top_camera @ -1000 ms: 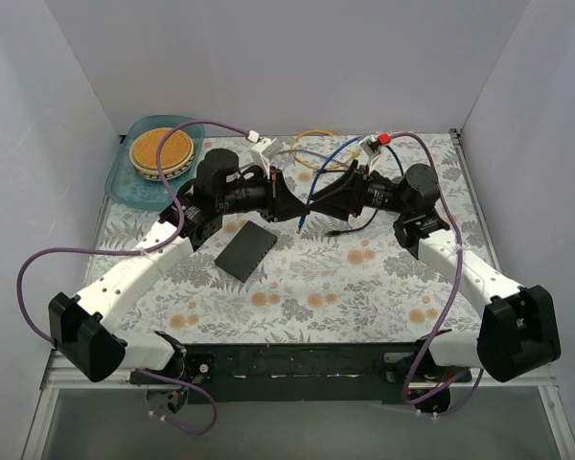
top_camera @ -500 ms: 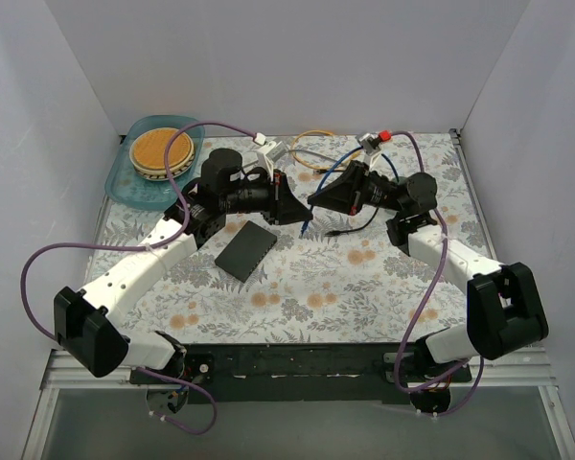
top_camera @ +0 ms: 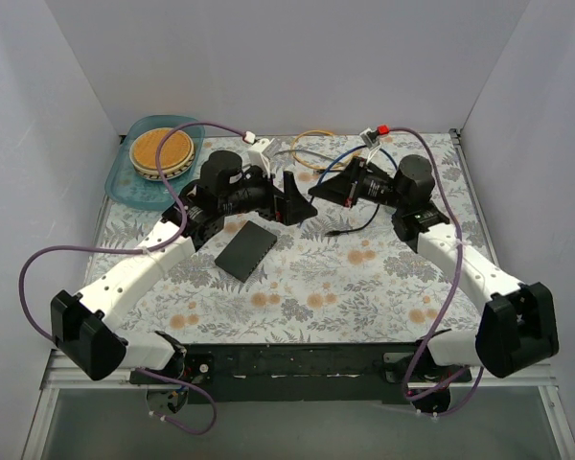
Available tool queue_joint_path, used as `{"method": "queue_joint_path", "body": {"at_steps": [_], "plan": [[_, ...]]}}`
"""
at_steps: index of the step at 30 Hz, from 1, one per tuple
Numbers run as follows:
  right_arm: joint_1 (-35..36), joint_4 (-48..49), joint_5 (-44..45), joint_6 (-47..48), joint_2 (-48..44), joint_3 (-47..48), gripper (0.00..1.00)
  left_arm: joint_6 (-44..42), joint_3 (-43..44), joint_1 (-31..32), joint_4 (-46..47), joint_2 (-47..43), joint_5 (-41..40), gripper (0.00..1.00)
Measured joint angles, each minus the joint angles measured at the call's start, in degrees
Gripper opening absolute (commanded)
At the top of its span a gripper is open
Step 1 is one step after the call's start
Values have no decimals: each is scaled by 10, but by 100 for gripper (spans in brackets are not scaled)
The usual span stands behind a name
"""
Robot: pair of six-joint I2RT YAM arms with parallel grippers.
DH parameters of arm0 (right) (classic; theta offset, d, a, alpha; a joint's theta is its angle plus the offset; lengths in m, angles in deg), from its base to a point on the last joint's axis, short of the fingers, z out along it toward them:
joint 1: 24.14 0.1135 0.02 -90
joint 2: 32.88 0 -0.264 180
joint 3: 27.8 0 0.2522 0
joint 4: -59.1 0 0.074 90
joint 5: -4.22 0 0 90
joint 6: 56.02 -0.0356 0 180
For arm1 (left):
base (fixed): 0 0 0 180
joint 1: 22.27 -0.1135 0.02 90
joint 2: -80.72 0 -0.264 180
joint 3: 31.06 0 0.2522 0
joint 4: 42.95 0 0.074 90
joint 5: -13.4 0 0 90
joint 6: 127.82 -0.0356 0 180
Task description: Insert the plug into the switch port
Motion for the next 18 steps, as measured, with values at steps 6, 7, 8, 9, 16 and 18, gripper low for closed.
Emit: {"method": "queue_joint_path", "body": {"at_steps": [6, 7, 8, 9, 16, 18], "plan": [[0, -236, 184, 93, -86, 52, 1, -13, -2, 32, -19, -20, -115, 98], [0, -258, 205, 99, -97, 56, 1, -16, -2, 42, -21, -20, -131, 97], [0, -276, 221, 103, -104, 60, 1, -19, -2, 52, -22, -20, -147, 96], [0, -290, 234, 105, -107, 63, 1, -23, -2, 61, -24, -20, -159, 91], [0, -358, 264, 103, -101, 64, 1, -43, -2, 110, -26, 2, -219, 76], [0, -363, 264, 102, -101, 64, 1, -47, -2, 118, -25, 13, -228, 71]]}}
